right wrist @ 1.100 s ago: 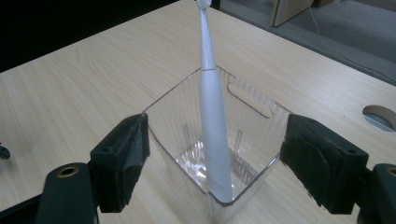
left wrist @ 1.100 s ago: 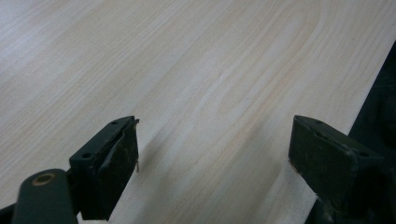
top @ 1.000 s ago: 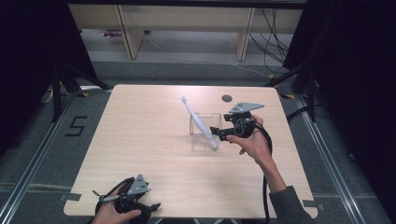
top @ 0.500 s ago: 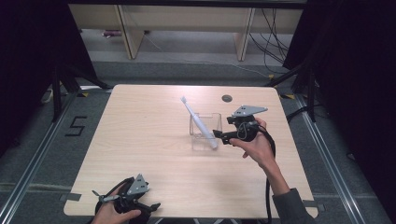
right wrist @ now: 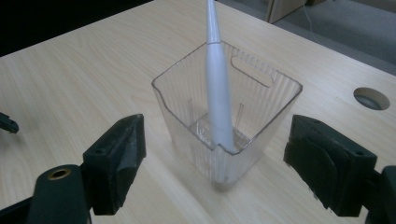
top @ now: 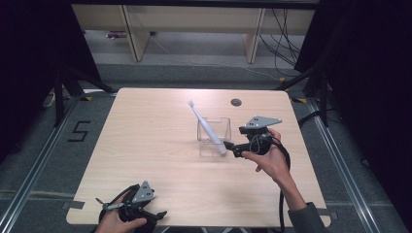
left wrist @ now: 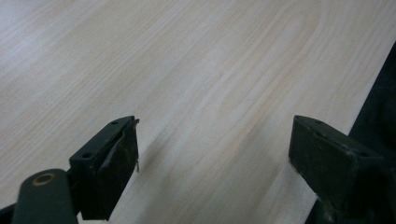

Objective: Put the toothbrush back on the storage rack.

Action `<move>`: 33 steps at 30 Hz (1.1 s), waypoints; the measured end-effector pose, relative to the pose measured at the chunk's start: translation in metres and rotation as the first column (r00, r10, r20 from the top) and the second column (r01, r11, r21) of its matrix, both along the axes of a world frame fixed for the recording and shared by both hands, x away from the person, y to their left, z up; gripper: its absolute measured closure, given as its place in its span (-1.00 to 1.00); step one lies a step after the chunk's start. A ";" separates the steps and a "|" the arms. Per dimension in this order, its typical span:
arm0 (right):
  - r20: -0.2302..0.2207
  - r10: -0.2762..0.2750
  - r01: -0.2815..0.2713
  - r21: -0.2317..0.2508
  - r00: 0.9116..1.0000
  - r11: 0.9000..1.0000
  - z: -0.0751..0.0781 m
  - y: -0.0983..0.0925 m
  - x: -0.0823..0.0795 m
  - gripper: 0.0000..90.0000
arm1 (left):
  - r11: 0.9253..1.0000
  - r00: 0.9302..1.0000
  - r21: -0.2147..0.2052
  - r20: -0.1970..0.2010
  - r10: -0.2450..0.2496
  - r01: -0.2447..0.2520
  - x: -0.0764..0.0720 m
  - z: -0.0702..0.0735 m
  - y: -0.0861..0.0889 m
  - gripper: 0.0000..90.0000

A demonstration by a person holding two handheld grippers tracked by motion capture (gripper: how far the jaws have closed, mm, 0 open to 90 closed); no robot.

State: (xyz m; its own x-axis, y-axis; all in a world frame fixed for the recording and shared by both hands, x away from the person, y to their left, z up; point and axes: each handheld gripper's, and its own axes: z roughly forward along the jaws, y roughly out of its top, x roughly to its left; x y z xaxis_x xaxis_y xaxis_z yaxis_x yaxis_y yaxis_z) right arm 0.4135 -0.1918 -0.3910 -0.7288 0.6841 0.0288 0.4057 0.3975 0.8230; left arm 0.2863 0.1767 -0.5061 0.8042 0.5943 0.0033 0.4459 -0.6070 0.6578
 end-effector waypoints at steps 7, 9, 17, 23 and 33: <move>0.001 0.004 -0.004 0.005 1.000 1.000 -0.005 -0.002 -0.007 -0.56 | 1.000 1.000 0.005 0.007 -0.011 0.011 0.001 0.000 0.000 -0.66; 0.006 -0.010 0.010 0.004 1.000 1.000 -0.006 -0.004 -0.009 -0.56 | 1.000 1.000 -0.002 0.000 0.002 -0.002 0.000 0.000 0.000 -0.66; -0.018 -0.028 0.028 0.010 0.999 1.000 -0.011 -0.008 -0.015 -0.56 | 1.000 1.000 -0.003 -0.001 0.002 -0.002 0.000 0.000 0.000 -0.66; 0.012 -0.014 0.014 0.003 1.000 1.000 -0.014 -0.012 -0.018 -0.56 | 1.000 1.000 -0.001 0.000 0.000 0.000 0.000 0.000 0.000 -0.66; -0.021 -0.027 0.027 0.006 0.999 1.000 -0.024 -0.015 -0.028 -0.56 | 1.000 1.000 -0.002 0.004 -0.001 0.001 0.000 0.000 0.000 -0.66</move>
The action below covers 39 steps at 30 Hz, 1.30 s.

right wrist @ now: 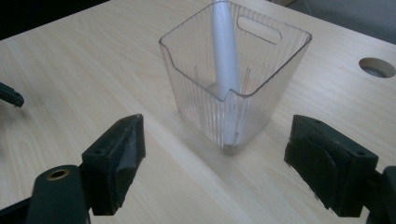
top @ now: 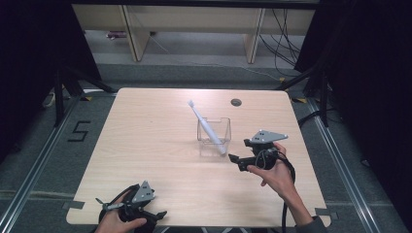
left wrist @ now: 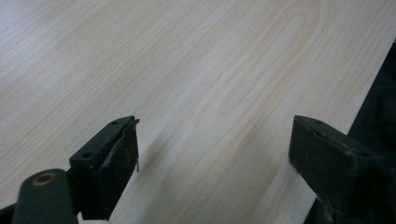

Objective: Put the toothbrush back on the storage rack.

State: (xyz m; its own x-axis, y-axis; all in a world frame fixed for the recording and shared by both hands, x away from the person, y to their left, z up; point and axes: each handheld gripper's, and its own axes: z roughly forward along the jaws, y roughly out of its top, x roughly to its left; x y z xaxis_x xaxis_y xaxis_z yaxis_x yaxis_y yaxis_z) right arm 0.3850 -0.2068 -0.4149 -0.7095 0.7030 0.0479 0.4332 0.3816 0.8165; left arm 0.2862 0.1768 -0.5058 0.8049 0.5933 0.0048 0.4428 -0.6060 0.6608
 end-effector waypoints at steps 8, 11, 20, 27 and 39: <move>0.004 0.017 -0.017 -0.004 1.000 1.000 -0.006 -0.002 -0.003 -0.56 | 1.000 1.000 0.006 0.004 -0.010 0.010 0.001 0.000 0.000 -0.66; 0.000 0.012 -0.012 -0.008 1.000 1.000 -0.006 -0.002 -0.005 -0.56 | 1.000 1.000 0.006 0.004 -0.009 0.009 0.000 0.000 0.000 -0.66; -0.009 0.022 -0.022 -0.020 1.000 1.000 -0.015 -0.004 -0.012 -0.56 | 1.000 1.000 0.012 -0.003 -0.015 0.015 0.001 0.001 0.001 -0.66; -0.025 0.015 -0.015 -0.008 1.000 1.000 -0.019 -0.004 -0.016 -0.56 | 1.000 1.000 0.007 0.005 -0.012 0.012 0.000 0.001 0.000 -0.66; -0.026 0.015 -0.015 -0.007 1.000 1.000 -0.025 -0.007 -0.021 -0.56 | 1.000 1.000 0.012 -0.002 -0.018 0.018 0.001 0.001 0.001 -0.66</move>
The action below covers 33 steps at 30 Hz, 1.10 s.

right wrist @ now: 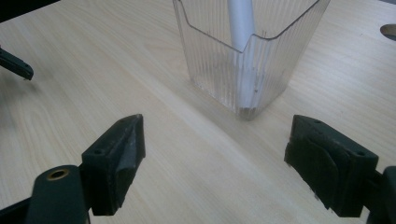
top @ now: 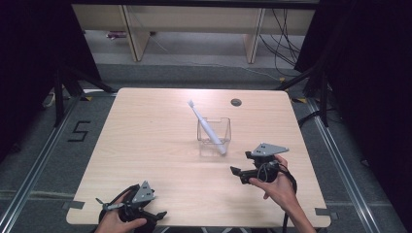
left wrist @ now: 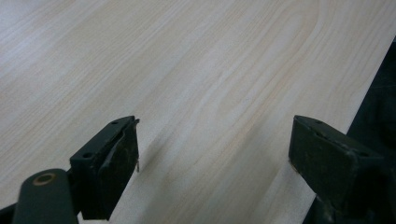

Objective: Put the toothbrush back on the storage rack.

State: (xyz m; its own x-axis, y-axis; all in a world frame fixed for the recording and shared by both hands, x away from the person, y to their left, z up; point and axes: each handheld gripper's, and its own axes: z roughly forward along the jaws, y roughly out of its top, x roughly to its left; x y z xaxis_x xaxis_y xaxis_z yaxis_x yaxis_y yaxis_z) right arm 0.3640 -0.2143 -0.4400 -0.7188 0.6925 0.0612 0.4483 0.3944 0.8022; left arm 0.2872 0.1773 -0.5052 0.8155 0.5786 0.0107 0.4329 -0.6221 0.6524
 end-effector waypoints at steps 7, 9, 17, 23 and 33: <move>-0.022 0.001 0.000 0.011 1.000 1.000 -0.003 -0.001 -0.005 -0.57 | 1.000 1.000 -0.003 0.005 0.002 -0.002 -0.001 0.000 0.000 -0.66; 0.001 0.005 -0.005 0.002 1.000 1.000 -0.003 -0.003 -0.005 -0.57 | 1.000 1.000 0.003 0.000 0.000 0.000 0.000 0.000 0.000 -0.66; -0.018 -0.006 0.007 0.017 1.000 1.000 -0.007 -0.008 -0.013 -0.57 | 1.000 1.000 -0.009 -0.001 0.009 -0.009 -0.001 0.000 0.000 -0.65; -0.032 -0.024 0.026 0.039 0.999 0.999 -0.011 -0.015 -0.020 -0.57 | 1.000 1.000 -0.003 0.005 0.012 -0.012 0.000 0.000 0.000 -0.65; -0.050 -0.023 0.026 0.048 0.998 0.999 -0.016 -0.020 -0.028 -0.56 | 1.000 1.000 -0.003 0.007 0.011 -0.011 0.000 0.000 0.000 -0.65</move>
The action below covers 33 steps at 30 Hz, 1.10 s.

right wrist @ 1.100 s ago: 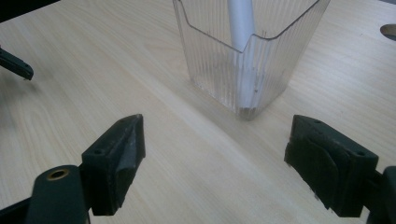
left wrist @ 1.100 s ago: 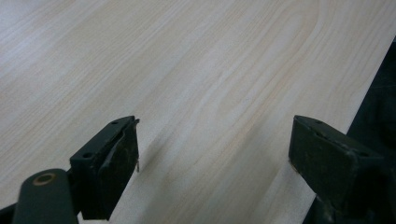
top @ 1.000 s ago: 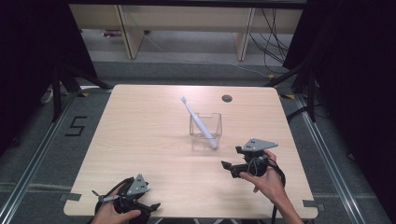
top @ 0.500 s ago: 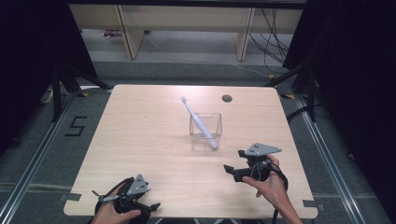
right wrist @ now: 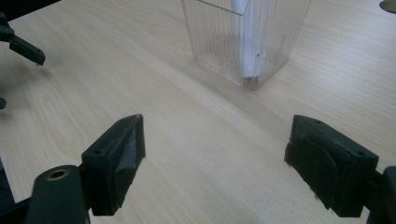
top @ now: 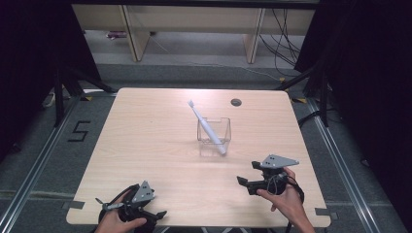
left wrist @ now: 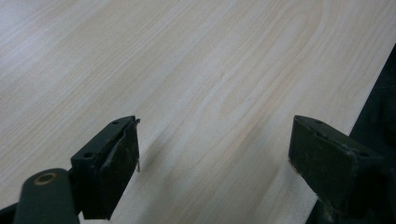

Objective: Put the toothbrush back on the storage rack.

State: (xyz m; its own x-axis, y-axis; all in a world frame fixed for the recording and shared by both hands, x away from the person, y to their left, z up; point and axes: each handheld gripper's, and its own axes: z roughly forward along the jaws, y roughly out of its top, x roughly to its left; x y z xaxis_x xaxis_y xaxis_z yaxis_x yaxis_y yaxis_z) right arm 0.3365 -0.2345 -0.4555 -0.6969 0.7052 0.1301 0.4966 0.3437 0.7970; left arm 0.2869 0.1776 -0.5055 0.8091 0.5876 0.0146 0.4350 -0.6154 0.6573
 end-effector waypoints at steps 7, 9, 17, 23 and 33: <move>0.042 0.014 -0.014 -0.011 0.999 1.000 -0.003 -0.005 -0.003 -0.57 | 1.000 1.000 0.001 0.000 -0.001 0.001 0.000 0.000 0.000 -0.65; 0.001 0.005 -0.005 0.000 1.000 1.000 -0.004 -0.007 -0.007 -0.57 | 1.000 1.000 0.001 0.001 -0.002 0.002 0.000 0.000 0.000 -0.65; 0.019 0.003 -0.003 0.000 1.000 1.000 -0.007 -0.016 -0.013 -0.57 | 1.000 1.000 0.001 -0.001 -0.001 0.001 0.000 0.000 0.000 -0.65; 0.003 0.009 -0.009 -0.006 1.000 1.000 -0.013 -0.018 -0.016 -0.57 | 1.000 1.000 0.000 -0.001 0.000 0.000 0.000 0.000 0.000 -0.65; -0.037 0.011 -0.012 -0.021 0.999 1.000 -0.019 -0.020 -0.025 -0.62 | 1.000 1.000 -0.008 -0.011 0.004 -0.004 -0.001 0.000 -0.001 -0.65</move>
